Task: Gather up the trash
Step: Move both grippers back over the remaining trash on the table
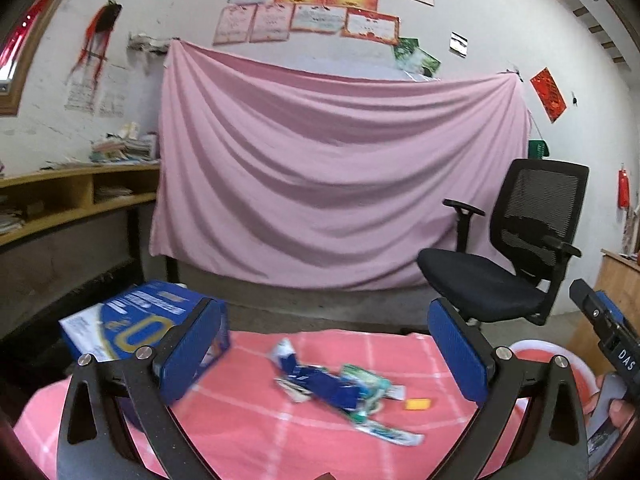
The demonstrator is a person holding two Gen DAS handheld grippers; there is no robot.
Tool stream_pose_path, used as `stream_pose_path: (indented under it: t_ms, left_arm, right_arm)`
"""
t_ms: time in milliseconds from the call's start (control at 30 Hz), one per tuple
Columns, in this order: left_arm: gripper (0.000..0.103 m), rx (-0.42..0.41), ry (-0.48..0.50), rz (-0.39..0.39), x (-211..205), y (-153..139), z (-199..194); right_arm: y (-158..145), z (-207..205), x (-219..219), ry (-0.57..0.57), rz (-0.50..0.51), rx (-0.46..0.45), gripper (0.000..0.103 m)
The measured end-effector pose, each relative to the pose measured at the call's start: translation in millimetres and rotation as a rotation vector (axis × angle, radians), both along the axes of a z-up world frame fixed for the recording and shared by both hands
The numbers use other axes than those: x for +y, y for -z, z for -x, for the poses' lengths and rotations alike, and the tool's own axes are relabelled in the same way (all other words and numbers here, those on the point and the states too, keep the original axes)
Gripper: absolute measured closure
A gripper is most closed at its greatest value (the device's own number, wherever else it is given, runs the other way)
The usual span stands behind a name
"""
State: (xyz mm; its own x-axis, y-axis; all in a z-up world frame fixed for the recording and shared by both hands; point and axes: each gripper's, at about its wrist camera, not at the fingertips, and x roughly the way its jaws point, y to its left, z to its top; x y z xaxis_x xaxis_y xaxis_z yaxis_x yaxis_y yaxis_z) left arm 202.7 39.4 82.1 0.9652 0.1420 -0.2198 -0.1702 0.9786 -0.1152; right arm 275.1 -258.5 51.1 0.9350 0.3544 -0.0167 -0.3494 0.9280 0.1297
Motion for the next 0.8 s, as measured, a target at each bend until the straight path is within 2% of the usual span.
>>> stream_pose_path:
  t_ms: [267, 467, 600, 800]
  left_arm:
    - [0.002, -0.006, -0.064, -0.010, 32.3, 22.1, 13.4]
    - [0.002, 0.030, -0.072, -0.016, 41.8, 42.9, 11.7]
    - [0.002, 0.085, -0.054, -0.014, 48.6, 54.3, 0.4]
    - [0.002, 0.234, 0.001, -0.015, 53.8, 68.2, -32.6]
  right_arm:
    - [13.4, 4.9, 40.7, -0.072, 0.090, -0.010, 0.000]
    - [27.8, -0.3, 63.7, -0.106, 0.166, 0.022, 0.000]
    - [39.8, -9.6, 76.5, -0.111, 0.226, 0.079, 0.000]
    - [55.5, -34.0, 87.6, -0.135, 0.279, 0.223, 0.000]
